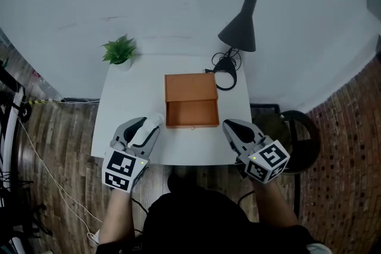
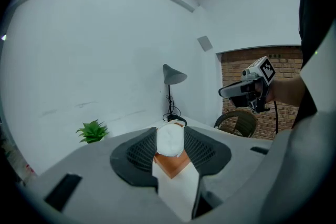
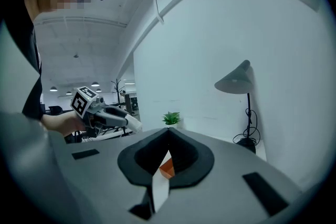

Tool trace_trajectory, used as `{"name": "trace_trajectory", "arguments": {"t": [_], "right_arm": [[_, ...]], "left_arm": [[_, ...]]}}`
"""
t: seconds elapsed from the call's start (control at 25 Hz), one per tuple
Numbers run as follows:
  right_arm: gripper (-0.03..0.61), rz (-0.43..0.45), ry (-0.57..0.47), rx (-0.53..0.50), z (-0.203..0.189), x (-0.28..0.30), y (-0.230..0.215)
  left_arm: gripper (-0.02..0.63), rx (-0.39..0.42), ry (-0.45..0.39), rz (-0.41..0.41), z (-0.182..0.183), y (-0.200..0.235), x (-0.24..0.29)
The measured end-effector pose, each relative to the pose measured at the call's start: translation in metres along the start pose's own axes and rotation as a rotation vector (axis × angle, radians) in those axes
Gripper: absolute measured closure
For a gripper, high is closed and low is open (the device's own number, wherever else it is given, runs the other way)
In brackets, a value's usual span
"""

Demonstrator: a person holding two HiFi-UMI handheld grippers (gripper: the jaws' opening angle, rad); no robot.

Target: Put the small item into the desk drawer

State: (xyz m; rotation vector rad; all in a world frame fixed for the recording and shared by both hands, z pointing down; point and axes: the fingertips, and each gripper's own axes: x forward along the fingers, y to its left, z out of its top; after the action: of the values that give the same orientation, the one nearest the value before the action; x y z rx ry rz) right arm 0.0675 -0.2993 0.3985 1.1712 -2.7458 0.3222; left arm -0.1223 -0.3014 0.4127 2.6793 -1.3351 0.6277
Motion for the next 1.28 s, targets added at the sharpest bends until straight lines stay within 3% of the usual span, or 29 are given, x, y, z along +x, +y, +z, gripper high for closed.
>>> {"name": "trace_trajectory", "arguments": {"t": [0.28,0.68,1.28], "right_arm": [[0.575,-0.026,0.023,0.036,-0.009,0.022,-0.010],[0.575,-0.022,0.086,0.094,-0.038,0.033,-0.057],[0.575,0.038,0.214,0.206,-0.111,0.073,-0.076]], "left_arm": [[0.446,0.005,0.038,-0.070,-0.008,0.014,0.030],[0.446,-0.009,0.129,-0.076,-0.022,0.014,0.083],[0.446,0.014,0.294,-0.190,-0.086,-0.003,0.167]]}}
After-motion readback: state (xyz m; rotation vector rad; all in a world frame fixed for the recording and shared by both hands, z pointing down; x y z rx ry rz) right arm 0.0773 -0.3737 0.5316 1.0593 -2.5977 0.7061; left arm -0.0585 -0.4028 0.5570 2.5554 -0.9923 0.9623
